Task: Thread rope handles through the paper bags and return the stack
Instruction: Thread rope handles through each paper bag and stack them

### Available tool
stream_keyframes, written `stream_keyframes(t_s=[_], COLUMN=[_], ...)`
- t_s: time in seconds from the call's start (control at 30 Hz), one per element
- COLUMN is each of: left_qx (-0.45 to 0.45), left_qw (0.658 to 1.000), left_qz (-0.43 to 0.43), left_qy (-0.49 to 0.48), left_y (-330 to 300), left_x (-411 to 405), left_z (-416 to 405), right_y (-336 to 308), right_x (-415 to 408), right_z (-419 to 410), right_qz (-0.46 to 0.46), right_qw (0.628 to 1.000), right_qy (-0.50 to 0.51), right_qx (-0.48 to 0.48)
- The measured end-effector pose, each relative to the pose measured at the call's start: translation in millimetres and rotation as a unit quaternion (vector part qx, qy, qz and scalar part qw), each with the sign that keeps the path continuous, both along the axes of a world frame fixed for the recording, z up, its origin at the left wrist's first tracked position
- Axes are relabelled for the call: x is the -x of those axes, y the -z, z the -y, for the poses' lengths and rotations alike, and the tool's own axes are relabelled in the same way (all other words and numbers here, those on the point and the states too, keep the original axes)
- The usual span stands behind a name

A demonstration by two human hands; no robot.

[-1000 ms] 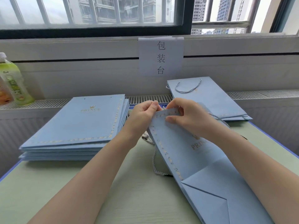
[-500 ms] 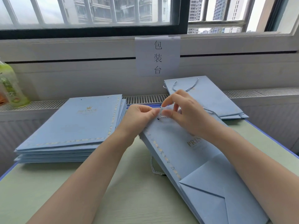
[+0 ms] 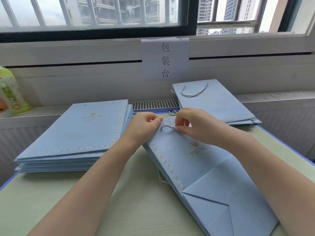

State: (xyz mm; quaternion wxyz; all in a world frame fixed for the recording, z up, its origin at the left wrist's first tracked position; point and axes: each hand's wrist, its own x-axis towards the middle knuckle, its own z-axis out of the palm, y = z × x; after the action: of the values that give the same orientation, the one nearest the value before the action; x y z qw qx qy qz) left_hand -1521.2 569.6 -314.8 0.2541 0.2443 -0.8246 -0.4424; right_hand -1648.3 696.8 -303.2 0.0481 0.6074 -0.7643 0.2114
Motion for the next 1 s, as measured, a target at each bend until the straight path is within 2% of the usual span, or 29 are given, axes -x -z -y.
stream_keyframes(t_s=[0.13,0.23,0.37,0.47,0.5,0.57,0.67,0.73,0.83,0.9,1.0], left_qx=[0.039,0.097,0.196,0.228,0.235,0.262,0.298,0.268,0.251,0.269,0.273], left_qw=[0.996,0.985,0.942,0.914,0.911,0.911,0.933,0.954,0.959,0.952,0.95], left_qz=[0.072,0.144,0.271,0.334,0.338,0.316,0.198,0.134,0.129,0.148,0.151], left_qy=[0.016,0.017,-0.021,-0.024,-0.027,-0.039,-0.043,-0.018,0.004,0.001,-0.012], left_y=[-3,-5,2,6,6,6,11,13,19,21,21], left_x=[0,1,2,1,1,1,8,10,10,10,9], left_z=[0,2,5,2,0,-4,-8,-13,-16,-16,-16], right_y=[2,3,-1,-6,-8,-9,-16,-18,-16,-12,-6], right_x=[1,13,22,17,15,9,-6,-11,-8,-3,2], right_z=[1,-7,-18,-18,-16,-12,-7,-8,-12,-13,-8], right_qz=[-0.01,-0.01,-0.054,-0.082,-0.069,0.021,0.157,0.209,0.247,0.218,0.114], right_qw=[1.0,0.995,0.966,0.964,0.973,0.993,0.986,0.976,0.966,0.966,0.981], right_qy=[0.022,0.074,0.162,0.182,0.173,0.115,0.009,-0.047,-0.057,-0.015,0.082], right_qx=[0.005,-0.062,-0.192,-0.174,-0.133,-0.029,0.059,0.048,-0.059,-0.14,-0.136])
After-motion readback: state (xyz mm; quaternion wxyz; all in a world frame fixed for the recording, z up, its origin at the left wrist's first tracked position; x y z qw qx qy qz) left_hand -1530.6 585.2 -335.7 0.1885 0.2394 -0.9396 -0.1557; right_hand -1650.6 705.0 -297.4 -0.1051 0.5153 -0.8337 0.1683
